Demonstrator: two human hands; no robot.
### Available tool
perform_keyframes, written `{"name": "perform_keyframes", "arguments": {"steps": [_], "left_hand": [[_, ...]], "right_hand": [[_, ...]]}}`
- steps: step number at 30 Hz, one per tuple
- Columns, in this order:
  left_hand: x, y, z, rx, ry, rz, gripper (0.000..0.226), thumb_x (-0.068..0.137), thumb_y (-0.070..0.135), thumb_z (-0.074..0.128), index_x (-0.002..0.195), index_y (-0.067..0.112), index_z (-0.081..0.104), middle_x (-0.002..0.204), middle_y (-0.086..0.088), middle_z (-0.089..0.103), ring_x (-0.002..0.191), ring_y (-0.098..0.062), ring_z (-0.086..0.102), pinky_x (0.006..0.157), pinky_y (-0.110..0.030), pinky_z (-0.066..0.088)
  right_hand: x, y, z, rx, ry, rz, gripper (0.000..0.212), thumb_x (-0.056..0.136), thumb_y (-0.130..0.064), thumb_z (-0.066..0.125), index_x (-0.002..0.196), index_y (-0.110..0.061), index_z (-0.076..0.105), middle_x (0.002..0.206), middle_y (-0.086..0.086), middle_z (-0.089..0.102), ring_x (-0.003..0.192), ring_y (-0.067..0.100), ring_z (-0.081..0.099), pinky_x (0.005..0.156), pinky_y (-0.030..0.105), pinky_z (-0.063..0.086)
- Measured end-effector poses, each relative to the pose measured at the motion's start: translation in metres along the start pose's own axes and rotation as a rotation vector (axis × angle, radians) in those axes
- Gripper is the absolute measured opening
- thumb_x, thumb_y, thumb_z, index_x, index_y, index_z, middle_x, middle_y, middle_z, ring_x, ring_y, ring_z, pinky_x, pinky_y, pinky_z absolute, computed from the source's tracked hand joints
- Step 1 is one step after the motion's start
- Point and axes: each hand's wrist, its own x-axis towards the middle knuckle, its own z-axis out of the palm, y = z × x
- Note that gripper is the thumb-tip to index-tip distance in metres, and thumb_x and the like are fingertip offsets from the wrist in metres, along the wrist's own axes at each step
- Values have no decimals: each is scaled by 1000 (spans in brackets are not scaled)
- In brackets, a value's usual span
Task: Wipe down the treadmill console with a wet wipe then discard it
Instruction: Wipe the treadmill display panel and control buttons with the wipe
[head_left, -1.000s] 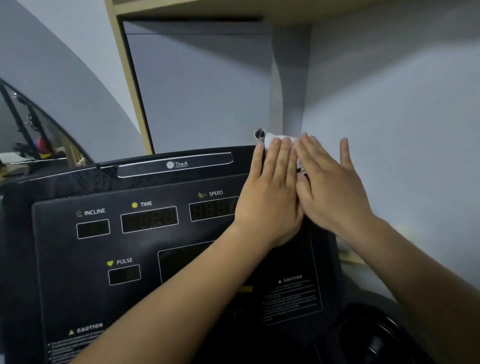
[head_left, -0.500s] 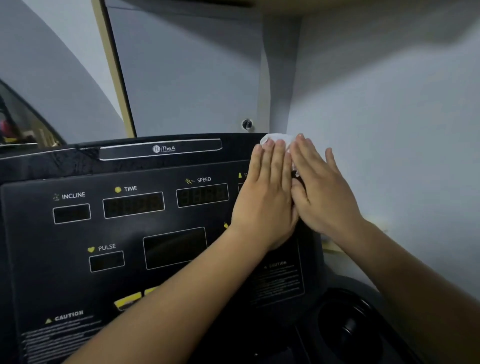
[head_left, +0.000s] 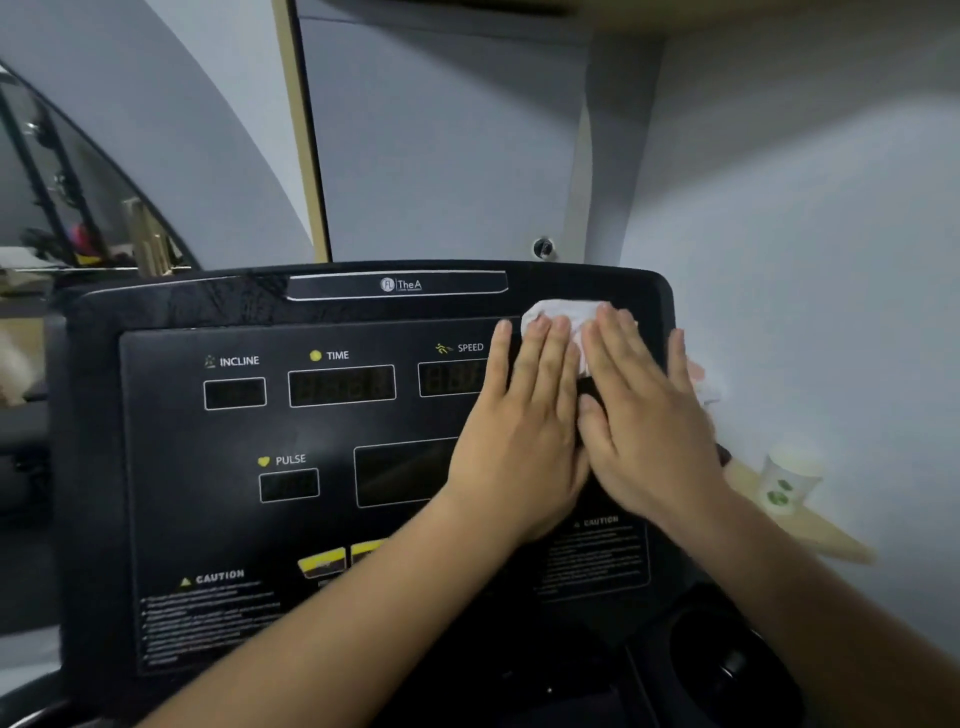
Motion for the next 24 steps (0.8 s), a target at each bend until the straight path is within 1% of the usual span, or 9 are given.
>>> {"name": "perform_keyframes", "arguments": {"steps": [3,5,8,11,14,17,21,24], "left_hand": [[-30,-3,4,0,-37,42,73,100,48,19,152,-3,17,160,-23,12,150,-37,5,118,-59,1],[-22,-12,2,24,-16,46,72,100,47,20,152,-2,19,160,-23,16,150,-37,7,118,-61,1],[3,-24,-9,73,-1,-11,70,101,44,17,154,-1,10,161,-22,10,150,-37,2,118,-61,-3],[-7,-28,-6,45,-9,-33,70,102,44,17,154,0,5,162,-22,3,150,-37,-3,118,-60,-3],[-43,-31,0,14,-26,-9,72,101,46,21,153,-2,14,161,-23,11,150,-37,3,118,-61,2],[-45,-45,-4,52,-27,-13,72,100,47,19,152,-1,22,160,-22,17,150,-35,8,117,-62,4],[-27,-63,-16,103,-17,-80,68,100,42,16,154,1,14,162,-19,12,151,-33,4,117,-62,-1],[-50,-68,-13,61,-13,-96,68,100,43,19,154,1,16,162,-20,13,151,-33,4,118,-61,1]], "right_hand": [[-25,-13,7,12,-11,-24,63,95,-33,29,153,-8,26,162,8,18,151,19,12,120,54,9],[-13,-18,5,-3,-15,-23,63,95,-34,26,153,-8,26,162,9,18,150,21,14,120,56,10],[22,-23,-4,-32,-13,0,63,96,-35,18,154,-9,20,163,9,15,150,21,11,119,58,9],[20,-32,-4,-45,-24,-5,64,96,-36,15,154,-9,18,163,9,13,151,21,8,120,58,8],[-7,-46,5,-35,-51,-58,64,96,-38,21,153,-10,21,163,9,14,151,21,9,119,58,10],[2,-55,5,-42,-56,-79,64,96,-38,22,153,-9,24,162,10,15,150,22,12,119,59,10],[35,-71,-5,-45,-36,-74,64,97,-38,16,154,-10,18,163,9,12,151,21,8,120,58,4],[21,-85,1,-33,-35,-105,64,97,-38,19,154,-10,18,163,9,11,151,21,6,120,58,6]]}}
